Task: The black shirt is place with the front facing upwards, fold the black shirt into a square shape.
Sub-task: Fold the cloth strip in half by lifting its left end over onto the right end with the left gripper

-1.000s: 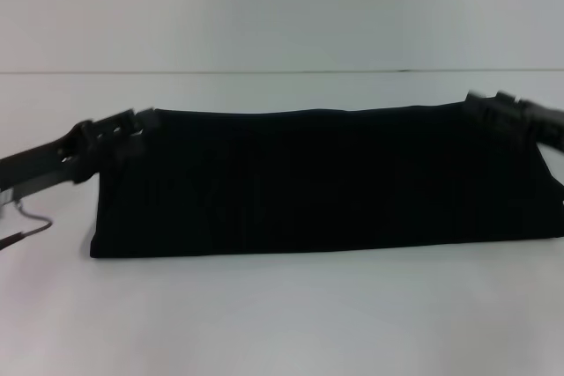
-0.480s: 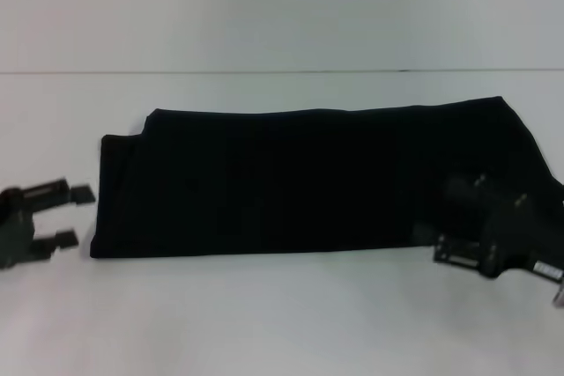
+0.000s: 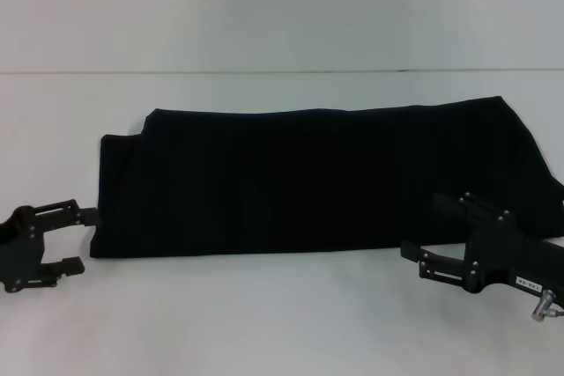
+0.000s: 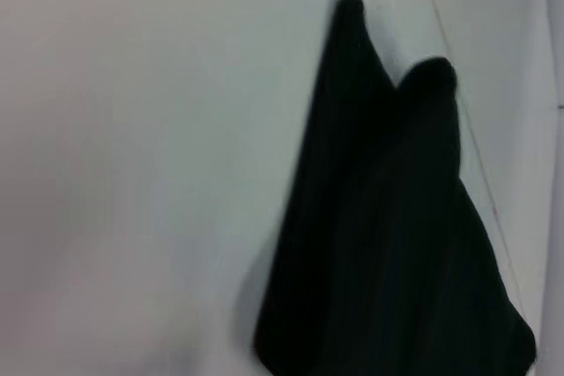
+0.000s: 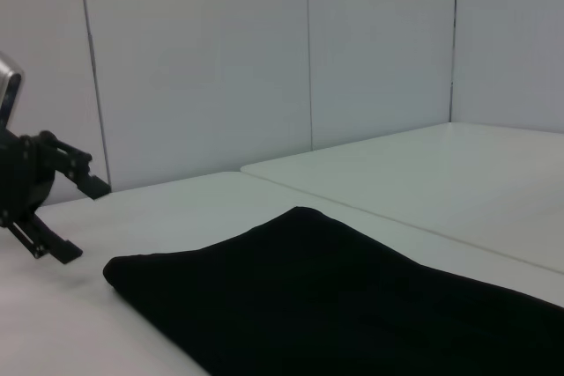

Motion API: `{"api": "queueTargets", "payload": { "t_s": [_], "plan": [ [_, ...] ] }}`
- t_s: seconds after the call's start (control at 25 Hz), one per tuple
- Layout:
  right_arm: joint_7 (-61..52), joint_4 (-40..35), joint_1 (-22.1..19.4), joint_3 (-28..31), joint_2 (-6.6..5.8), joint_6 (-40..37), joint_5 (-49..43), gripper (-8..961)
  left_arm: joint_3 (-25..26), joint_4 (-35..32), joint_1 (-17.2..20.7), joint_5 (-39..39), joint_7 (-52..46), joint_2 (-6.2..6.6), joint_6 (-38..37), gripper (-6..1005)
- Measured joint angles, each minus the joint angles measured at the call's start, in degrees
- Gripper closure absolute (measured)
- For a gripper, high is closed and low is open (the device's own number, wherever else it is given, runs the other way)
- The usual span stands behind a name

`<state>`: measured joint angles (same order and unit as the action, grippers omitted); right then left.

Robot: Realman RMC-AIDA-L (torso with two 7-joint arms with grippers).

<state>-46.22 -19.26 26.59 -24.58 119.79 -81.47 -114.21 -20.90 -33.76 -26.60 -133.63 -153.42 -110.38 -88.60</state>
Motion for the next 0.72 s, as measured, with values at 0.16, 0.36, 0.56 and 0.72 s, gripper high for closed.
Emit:
{"api": "queueTargets", "payload": {
  "t_s": [0.16,0.36,0.56,0.72],
  "plan": [
    [0.02,0.02,-0.01,0.08,0.0,0.01,0.04,15,-0.03,2.01,-0.34,-0.06,-0.12,0.02,3.85,134],
    [0.0,0.02,-0.03,0.32,0.0,-0.07,0.05,16,-0.32,2.43,-0.53,-0.09,-0.18,0.02,6.26,134],
    [-0.08,0.02,-0.05,0.32,0.0,-0.11,0.05,16,-0.6,3.73,-0.91,-0.13,0.12,-0.19,7.85,135],
    [-0.22,0.06,-0.04,0.16,0.04,-0.08,0.05,16,-1.6,4.3,-1.35,-0.14,0.06,-0.22,9.07,135]
  ]
}}
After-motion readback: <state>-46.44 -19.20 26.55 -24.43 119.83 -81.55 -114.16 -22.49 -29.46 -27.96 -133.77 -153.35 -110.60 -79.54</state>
